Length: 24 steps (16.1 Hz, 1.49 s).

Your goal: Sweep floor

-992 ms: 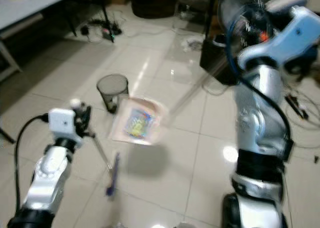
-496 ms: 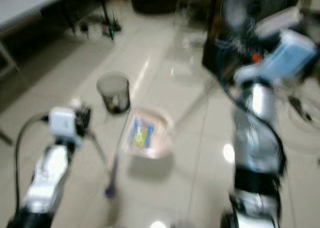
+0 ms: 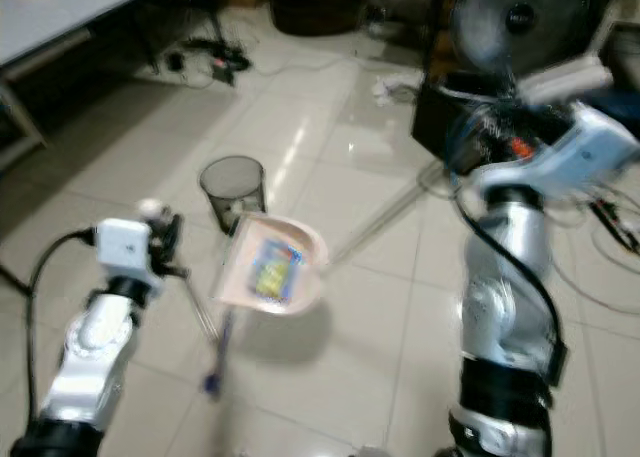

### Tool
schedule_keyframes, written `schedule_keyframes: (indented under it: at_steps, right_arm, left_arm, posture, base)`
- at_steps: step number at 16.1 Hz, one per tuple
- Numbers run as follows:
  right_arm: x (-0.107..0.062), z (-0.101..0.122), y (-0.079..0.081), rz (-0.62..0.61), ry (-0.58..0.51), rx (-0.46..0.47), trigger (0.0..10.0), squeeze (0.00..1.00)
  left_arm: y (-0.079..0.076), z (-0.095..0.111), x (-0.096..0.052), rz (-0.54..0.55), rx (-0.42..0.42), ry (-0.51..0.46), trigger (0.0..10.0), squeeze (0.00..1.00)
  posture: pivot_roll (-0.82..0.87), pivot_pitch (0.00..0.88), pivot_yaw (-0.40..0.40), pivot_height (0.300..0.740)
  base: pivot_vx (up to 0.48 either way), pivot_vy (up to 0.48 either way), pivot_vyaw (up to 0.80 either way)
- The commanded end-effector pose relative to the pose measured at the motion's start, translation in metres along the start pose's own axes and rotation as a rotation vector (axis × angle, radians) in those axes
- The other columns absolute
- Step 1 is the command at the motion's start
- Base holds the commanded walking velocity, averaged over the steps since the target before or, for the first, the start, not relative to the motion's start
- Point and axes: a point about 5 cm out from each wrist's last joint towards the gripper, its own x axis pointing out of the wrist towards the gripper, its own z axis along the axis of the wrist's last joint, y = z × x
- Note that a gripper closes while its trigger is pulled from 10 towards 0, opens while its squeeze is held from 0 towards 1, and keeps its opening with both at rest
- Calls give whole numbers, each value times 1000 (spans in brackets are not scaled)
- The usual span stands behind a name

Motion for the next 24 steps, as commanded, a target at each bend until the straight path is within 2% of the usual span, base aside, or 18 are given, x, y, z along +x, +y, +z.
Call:
schedule_keyframes:
  at_steps: [1,8,15,24]
  right_arm:
    - [3,12,12,40,-71,29,10000,0]
    - [-11,0,4,13,-40,7,10000,0]
    - [-2,9,11,59,-62,-2,10000,0]
    - [1,13,5,14,-83,15,10000,0]
  left_arm:
    - [9,7,1,6,31,-38,10000,0]
    - [11,-3,-8,-3,29,-23,10000,0]
    - [12,-2,-8,-1,34,-35,10000,0]
    - [8,-2,-6,-20,39,-41,10000,0]
  posture:
    - [-5,28,58,740]
    - [-2,26,64,740]
    - [2,27,54,740]
    - [-9,12,58,740]
  base:
    - [349,0,0]
    - [352,0,0]
    - [359,0,0]
    - [382,0,99]
